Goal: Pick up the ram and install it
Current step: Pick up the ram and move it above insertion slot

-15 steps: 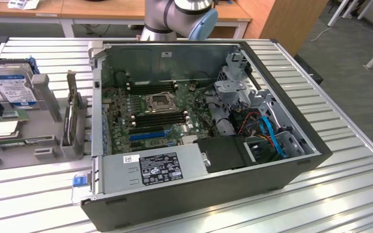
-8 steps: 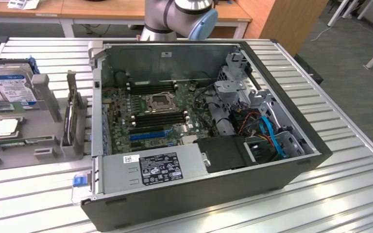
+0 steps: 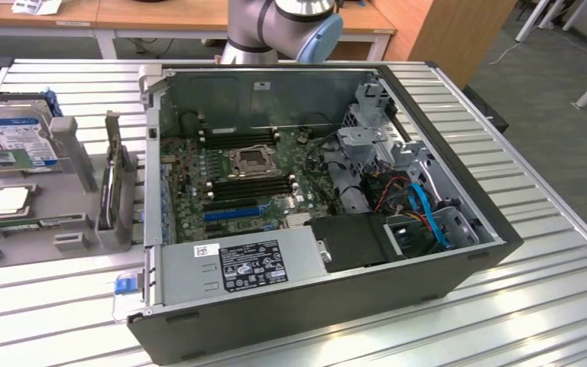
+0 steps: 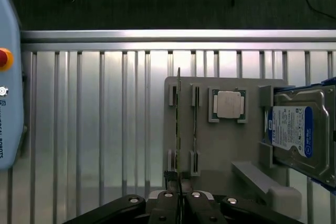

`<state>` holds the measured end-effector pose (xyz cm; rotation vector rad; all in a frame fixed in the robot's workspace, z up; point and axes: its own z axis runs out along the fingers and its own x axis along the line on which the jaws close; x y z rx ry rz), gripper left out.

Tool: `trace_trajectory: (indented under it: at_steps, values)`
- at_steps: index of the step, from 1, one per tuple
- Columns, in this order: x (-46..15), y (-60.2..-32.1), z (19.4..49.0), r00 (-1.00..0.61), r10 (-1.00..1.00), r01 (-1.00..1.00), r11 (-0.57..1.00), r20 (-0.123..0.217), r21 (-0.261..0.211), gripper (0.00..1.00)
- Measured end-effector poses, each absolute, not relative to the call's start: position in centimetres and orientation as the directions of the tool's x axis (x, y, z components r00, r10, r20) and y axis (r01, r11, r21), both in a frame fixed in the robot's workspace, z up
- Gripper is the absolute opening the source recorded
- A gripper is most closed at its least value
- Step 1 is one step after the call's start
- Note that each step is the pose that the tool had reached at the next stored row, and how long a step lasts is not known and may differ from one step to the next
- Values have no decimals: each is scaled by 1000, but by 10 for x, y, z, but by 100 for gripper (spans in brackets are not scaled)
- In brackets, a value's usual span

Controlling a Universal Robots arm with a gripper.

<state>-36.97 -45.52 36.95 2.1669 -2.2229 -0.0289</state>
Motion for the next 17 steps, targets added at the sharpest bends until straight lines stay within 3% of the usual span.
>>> trace_trajectory:
  at_steps: [17]
  values:
    - [-370, -455, 396, -25, -1000, -999, 26, 14, 39, 12]
